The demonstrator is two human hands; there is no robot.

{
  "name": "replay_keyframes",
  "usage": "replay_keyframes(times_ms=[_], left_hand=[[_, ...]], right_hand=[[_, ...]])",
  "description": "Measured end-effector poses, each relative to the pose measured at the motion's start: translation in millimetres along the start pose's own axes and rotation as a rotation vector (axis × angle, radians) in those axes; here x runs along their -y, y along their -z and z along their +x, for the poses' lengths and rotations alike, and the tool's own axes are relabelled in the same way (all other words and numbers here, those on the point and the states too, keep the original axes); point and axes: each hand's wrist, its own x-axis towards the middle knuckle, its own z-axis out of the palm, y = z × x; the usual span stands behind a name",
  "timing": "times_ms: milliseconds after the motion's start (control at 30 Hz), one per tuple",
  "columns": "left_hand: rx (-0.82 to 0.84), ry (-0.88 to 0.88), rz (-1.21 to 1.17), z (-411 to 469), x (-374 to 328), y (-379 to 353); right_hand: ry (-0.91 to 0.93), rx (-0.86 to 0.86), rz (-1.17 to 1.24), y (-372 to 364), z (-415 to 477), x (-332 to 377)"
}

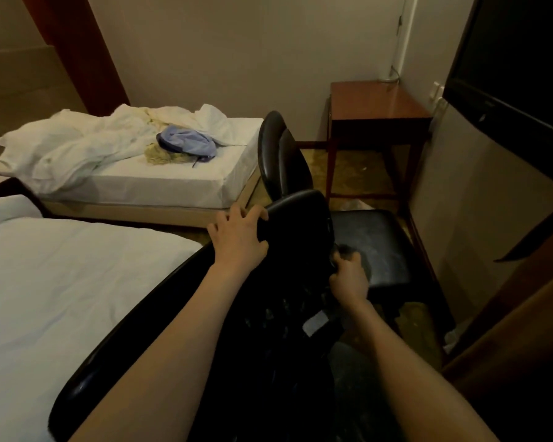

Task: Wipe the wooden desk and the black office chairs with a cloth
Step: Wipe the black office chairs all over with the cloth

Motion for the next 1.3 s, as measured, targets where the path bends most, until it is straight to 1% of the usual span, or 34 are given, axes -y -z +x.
replay_keyframes(times_ms=[67,100,200,300,367,467,600,833,900,967,1000,1033,1067,1133,1200,1300], left_hand=[[-0.016,-0.004,0.022,0,-1,-2],[-0.035,-0.014,0.04,-1,-1,-3],[-0.049,-0.024,0.065,-4,-3,-5],[-0.033,-0.034,0.073,-6,-5,-3],[-0.019,-0.035,0.076,-4,-3,-1],[-0.002,-0.025,0.071,-4,0,0],[-0.013,-0.035,0.056,-3,1,-1],[0.075,-0.036,0.031,-6,1,6],[0.093,-0.036,0.013,-7,0,10],[0.092,-0.043,0.023,-9,0,12],[0.093,-0.049,0.034,-10,-1,12],[0.094,-0.057,0.044,-10,-1,11],[0.092,-0.061,0.05,-10,-1,9],[0.075,-0.066,0.054,-9,1,8],[0.066,-0.068,0.051,-7,4,7],[0.077,-0.058,0.053,-8,7,5]], right_hand=[[-0.107,0.101,0.014,-7,-5,-18],[-0.116,0.098,0.032,-7,-4,-20],[-0.056,-0.006,0.079,9,17,-16],[0.051,-0.106,0.135,46,39,25],[0.06,-0.128,0.14,55,45,55],[-0.015,-0.117,0.128,40,40,67],[-0.087,-0.12,0.374,26,43,53],[-0.225,-0.179,0.312,26,36,69],[-0.316,-0.17,0.387,32,41,68],[-0.473,-0.157,0.526,39,46,57],[-0.516,-0.159,0.576,42,47,51],[-0.509,-0.162,0.593,43,48,45],[-0.459,-0.16,0.581,42,49,44],[-0.289,-0.136,0.459,42,50,48],[-0.155,-0.102,0.257,38,49,53],[-0.062,-0.053,-0.063,35,44,56]])
